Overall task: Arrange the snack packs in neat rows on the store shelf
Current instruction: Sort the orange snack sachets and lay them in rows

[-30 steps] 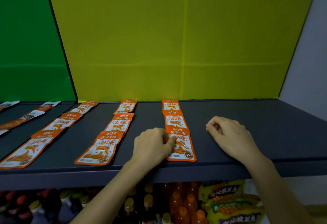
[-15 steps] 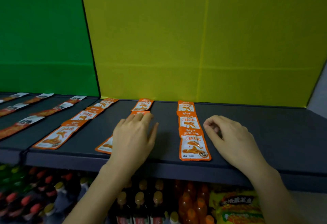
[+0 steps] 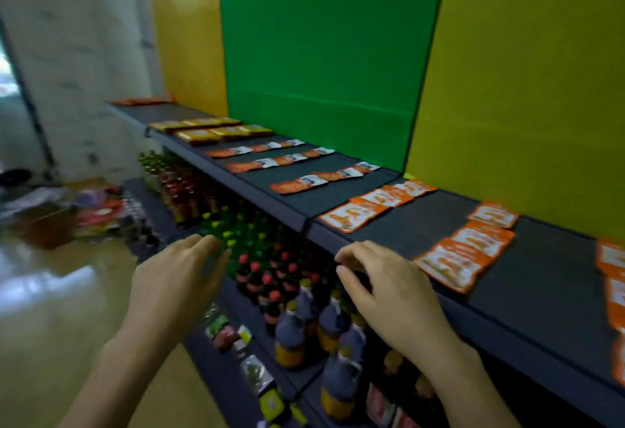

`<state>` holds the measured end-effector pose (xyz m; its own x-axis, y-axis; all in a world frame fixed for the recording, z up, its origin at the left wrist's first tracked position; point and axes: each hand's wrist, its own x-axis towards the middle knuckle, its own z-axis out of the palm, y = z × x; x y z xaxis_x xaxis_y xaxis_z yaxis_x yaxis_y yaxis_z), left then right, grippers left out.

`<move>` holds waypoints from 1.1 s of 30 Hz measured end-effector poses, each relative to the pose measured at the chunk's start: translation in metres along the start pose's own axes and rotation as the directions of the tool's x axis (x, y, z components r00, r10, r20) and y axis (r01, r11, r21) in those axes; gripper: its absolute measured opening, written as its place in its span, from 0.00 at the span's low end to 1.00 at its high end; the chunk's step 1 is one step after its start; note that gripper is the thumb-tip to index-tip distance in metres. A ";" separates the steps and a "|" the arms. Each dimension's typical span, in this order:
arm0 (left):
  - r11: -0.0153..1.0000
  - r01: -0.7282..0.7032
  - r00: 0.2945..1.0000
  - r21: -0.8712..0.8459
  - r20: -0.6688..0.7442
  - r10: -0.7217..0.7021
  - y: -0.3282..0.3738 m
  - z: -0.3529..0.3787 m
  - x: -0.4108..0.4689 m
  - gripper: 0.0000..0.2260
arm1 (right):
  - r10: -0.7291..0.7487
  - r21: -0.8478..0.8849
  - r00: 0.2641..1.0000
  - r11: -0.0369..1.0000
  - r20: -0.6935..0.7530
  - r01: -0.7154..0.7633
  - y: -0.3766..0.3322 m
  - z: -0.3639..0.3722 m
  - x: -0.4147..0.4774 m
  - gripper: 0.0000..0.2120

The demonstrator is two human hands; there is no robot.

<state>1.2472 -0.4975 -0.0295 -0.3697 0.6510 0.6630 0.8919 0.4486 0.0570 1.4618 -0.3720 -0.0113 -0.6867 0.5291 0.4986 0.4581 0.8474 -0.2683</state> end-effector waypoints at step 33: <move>0.702 0.681 0.644 0.211 0.284 -0.710 -0.493 0.114 -0.028 0.09 | -0.075 0.201 0.910 0.980 0.407 -0.009 -0.223 0.436 0.299 0.10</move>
<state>0.7878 -0.6674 -0.1611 -0.9455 0.2748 0.1748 0.3194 0.8868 0.3341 0.9082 -0.3837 -0.1613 -0.8892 0.4362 0.1380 0.3420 0.8340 -0.4330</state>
